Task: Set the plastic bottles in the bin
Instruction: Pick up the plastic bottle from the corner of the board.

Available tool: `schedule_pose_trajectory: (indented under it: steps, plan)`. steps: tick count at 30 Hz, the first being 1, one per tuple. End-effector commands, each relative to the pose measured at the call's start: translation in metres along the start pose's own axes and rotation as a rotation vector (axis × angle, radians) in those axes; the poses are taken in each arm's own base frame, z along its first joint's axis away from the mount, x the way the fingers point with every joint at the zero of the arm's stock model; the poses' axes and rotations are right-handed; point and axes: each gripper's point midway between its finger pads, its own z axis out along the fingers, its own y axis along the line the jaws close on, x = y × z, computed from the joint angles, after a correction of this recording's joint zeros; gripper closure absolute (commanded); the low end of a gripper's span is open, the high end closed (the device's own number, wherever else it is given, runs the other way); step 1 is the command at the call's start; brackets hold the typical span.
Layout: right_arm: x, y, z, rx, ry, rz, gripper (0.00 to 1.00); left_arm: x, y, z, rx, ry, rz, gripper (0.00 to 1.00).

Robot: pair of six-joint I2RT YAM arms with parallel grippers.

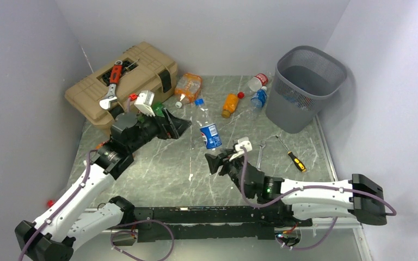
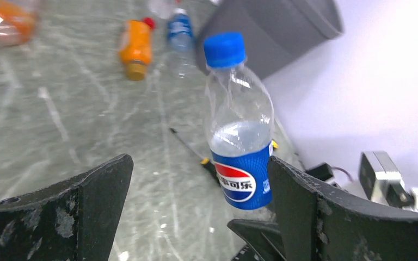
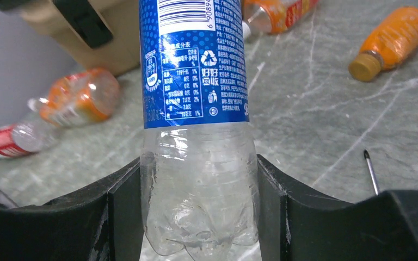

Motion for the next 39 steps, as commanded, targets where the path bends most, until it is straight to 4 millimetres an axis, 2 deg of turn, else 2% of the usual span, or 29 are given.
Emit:
schedule_pose_trajectory:
  steps: [1, 8, 13, 20, 28, 33, 36, 39]
  plan:
    - [-0.049, 0.015, -0.009, -0.087, -0.157, 0.158, 0.73, -0.009, -0.063, -0.004, 0.35, -0.015, -0.073, 0.01]
    - [-0.067, 0.038, -0.018, -0.219, -0.207, 0.252, 0.74, 0.0, -0.096, -0.009, 0.608, 0.01, -0.074, 0.01]
    - [-0.077, 0.061, -0.023, -0.316, -0.219, 0.284, 0.74, 0.008, -0.094, 0.001, 0.627, 0.044, -0.084, 0.01]
    - [-0.07, 0.07, -0.02, -0.333, -0.199, 0.29, 0.74, 0.016, -0.096, 0.002, 0.668, 0.076, -0.083, 0.01]
    - [-0.072, 0.065, -0.017, -0.301, -0.226, 0.344, 0.73, 0.027, -0.1, 0.001, 0.734, 0.108, -0.117, 0.14]
    - [-0.076, 0.068, -0.014, -0.301, -0.235, 0.35, 0.73, 0.037, -0.102, 0.003, 0.75, 0.135, -0.123, 0.24]
    - [-0.074, 0.072, -0.013, -0.309, -0.228, 0.346, 0.72, 0.04, -0.104, 0.003, 0.752, 0.138, -0.118, 0.32]
    - [-0.07, 0.074, -0.01, -0.304, -0.209, 0.337, 0.7, 0.038, -0.105, 0.002, 0.746, 0.127, -0.106, 0.46]
